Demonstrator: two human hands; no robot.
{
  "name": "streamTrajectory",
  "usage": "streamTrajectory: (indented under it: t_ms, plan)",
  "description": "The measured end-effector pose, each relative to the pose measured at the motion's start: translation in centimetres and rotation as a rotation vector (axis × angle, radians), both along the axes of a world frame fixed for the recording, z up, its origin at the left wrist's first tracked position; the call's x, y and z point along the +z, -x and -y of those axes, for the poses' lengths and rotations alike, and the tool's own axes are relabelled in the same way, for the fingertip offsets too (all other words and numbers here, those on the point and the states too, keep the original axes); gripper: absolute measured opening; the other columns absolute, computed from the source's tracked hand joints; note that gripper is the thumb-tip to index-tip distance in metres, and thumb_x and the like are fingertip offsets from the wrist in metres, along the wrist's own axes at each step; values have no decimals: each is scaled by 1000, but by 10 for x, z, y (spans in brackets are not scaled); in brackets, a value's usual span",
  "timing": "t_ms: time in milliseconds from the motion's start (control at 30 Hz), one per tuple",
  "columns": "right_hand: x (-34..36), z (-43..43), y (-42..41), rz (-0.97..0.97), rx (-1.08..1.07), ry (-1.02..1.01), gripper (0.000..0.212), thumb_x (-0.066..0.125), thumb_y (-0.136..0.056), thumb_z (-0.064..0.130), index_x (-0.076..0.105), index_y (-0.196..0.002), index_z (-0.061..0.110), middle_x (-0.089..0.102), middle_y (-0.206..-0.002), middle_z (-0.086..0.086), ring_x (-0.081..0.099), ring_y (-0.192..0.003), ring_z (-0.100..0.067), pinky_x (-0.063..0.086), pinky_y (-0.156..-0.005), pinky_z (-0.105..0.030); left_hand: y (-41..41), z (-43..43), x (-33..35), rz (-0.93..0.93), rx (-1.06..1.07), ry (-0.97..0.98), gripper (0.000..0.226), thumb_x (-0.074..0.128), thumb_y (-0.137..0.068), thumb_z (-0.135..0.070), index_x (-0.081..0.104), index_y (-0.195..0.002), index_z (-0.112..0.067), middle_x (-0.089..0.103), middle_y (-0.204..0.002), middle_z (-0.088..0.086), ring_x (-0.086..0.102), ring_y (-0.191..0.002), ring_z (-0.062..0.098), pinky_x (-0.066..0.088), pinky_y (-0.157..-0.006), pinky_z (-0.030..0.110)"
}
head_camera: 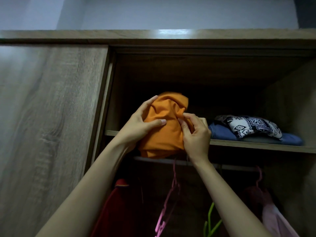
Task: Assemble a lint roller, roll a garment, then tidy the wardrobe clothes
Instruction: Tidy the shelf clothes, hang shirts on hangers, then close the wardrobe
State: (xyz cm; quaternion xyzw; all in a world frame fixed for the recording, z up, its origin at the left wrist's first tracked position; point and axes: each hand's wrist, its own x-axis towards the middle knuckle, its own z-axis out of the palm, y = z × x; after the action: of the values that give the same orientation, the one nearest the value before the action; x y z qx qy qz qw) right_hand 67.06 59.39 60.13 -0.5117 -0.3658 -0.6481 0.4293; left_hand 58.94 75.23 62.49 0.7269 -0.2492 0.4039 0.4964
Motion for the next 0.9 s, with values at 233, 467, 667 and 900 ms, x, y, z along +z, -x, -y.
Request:
streamTrajectory:
  t_ms: [233, 467, 667, 900]
  plan:
    - [6, 15, 7, -301, 182, 253, 32, 35, -101, 38, 53, -125, 26, 61, -106, 12, 58, -99, -5, 46, -84, -27, -3, 1, -16, 138, -93, 62, 60, 67, -89, -14, 49, -137, -45, 45, -140, -7, 53, -121, 13, 50, -91, 25]
    - [3, 16, 22, -267, 366, 342, 38, 29, -99, 45, 46, -131, 32, 57, -126, 8, 56, -116, -9, 44, -100, -46, 9, 17, -21, 269, -159, 198, 56, 69, -86, -8, 54, -131, -37, 55, -134, -12, 57, -120, 3, 50, -96, 22]
    - [-17, 26, 11, -303, 308, 272, 50, 21, -96, 59, 35, -141, 42, 42, -146, 11, 37, -134, -3, 29, -114, -47, 57, 1, -40, 326, -60, 281, 55, 69, -84, 0, 59, -125, -35, 64, -125, -12, 60, -118, 2, 47, -98, 19]
    - [-34, 17, 5, -202, -253, 339, 51, 24, -97, 47, 40, -141, 27, 46, -144, 1, 35, -135, -11, 16, -114, -41, 117, -29, -100, 72, 96, 244, 57, 72, -79, -5, 62, -121, -43, 59, -117, -27, 58, -97, -21, 44, -78, -2]
